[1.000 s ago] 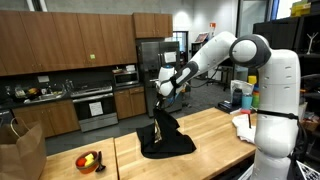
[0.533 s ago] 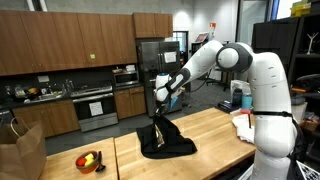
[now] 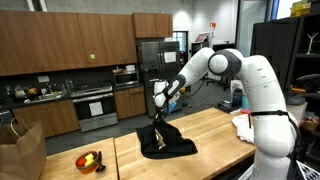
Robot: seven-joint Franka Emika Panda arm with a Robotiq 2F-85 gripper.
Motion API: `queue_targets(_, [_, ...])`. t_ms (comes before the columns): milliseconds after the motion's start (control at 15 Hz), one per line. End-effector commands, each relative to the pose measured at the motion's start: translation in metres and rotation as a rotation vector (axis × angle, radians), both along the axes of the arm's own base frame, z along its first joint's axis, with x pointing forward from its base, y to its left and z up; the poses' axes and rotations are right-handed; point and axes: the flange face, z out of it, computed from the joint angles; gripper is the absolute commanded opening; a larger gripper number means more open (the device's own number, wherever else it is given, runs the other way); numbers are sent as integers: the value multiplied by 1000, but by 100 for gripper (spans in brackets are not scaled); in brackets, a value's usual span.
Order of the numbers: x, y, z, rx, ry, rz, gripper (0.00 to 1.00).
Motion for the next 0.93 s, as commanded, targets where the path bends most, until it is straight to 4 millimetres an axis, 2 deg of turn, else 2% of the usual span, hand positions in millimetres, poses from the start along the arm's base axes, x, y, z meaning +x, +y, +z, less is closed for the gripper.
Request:
queue_targets(0, [13,-2,-12,-15,24,-2,2])
queue_targets(467, [26,-13,-45,-19,74,-11,2])
queue_targets(533, [27,-14,-47,-22,84,-7,6])
queue_targets(600, [28,-16,-47,-29,95,-4,31])
queue_targets(733, [26,-19,-46,-48,114,13,35])
queue_targets(867, [22,-21,-37,-72,131,25,48])
